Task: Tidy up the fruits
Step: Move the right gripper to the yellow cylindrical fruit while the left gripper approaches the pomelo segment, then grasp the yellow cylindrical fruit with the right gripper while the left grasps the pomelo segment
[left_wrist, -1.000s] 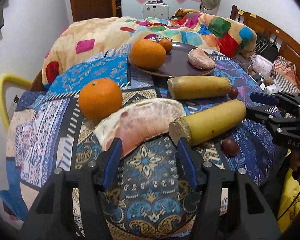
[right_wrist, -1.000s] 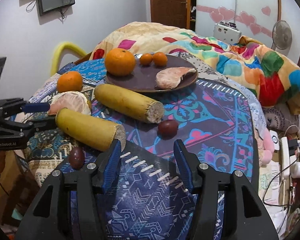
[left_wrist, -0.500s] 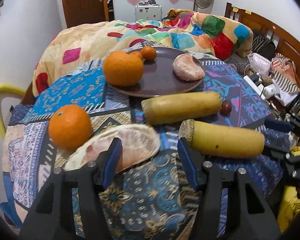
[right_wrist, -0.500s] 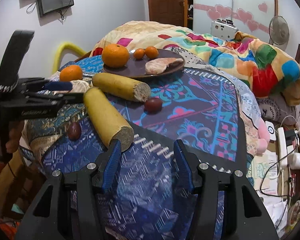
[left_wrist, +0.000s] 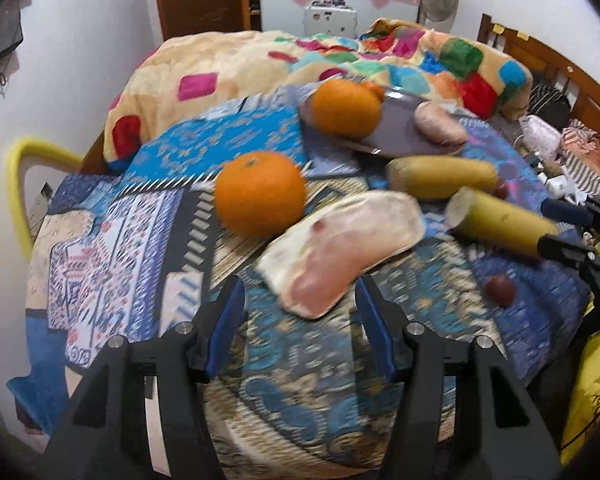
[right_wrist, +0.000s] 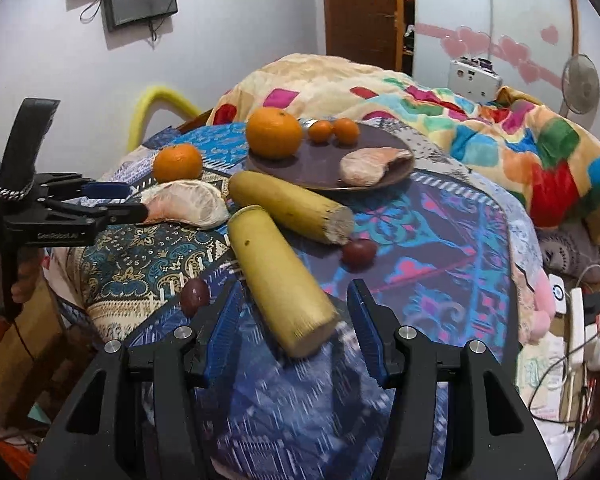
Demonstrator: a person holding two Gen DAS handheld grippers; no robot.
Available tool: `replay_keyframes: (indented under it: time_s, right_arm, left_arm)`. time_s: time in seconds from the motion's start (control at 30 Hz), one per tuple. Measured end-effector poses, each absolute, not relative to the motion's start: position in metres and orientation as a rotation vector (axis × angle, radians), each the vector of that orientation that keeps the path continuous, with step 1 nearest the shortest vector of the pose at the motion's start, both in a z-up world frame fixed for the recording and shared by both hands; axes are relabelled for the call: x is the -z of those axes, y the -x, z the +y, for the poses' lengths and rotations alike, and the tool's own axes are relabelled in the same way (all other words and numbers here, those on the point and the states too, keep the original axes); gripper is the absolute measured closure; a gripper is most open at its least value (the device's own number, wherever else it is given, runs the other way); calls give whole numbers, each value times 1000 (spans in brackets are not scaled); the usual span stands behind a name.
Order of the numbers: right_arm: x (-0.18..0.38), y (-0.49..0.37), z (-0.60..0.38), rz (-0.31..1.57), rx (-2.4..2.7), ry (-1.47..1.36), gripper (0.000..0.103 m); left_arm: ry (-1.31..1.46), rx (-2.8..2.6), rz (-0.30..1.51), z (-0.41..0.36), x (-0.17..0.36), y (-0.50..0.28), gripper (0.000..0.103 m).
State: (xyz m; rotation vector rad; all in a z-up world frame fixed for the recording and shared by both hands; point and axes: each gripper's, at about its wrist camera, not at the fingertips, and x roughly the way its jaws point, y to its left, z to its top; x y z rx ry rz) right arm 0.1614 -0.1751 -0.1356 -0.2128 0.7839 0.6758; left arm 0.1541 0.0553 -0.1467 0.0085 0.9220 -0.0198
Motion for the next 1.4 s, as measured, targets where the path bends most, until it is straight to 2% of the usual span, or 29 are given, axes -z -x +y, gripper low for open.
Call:
replay_keyframes:
  time_s: [0.27,0.47,0.63,0.7,0.77,0.87,0.97,1.17,1.4]
  right_arm:
    - [148,-174,-165,816,-668,239,49]
    - [148,-176,-167,833,-685,224,49]
    - [149,-176,-168,842,-669,199,51]
    - [149,-172,-169,836,-654,196,52]
    - [148,-168,-172,833,-641,192,53]
    - [148,-167,-181,842,-620,162,55]
    - [147,-163,-191,850,-590,128,57]
    - [144,-151,-200,859,-567,142,64]
    - [141,-147,-203,865,-580,171,64]
  left_arm:
    - [-49,72,922,50,158,-168,45]
    - [-58,121,929,44,160,-183,33]
    - [-48,116,921,41,162,-184,31]
    - [-55,108,906,38,161,-180,33]
    - [-86,83,889,33,161,-174,44]
    - [-100,50,873,28,159,-163,55]
    - [-88,43,870,26,159,-152,60]
    - [-59,81,893,12,155,-132,61]
    - [-68,74,914,7,152,-129,58]
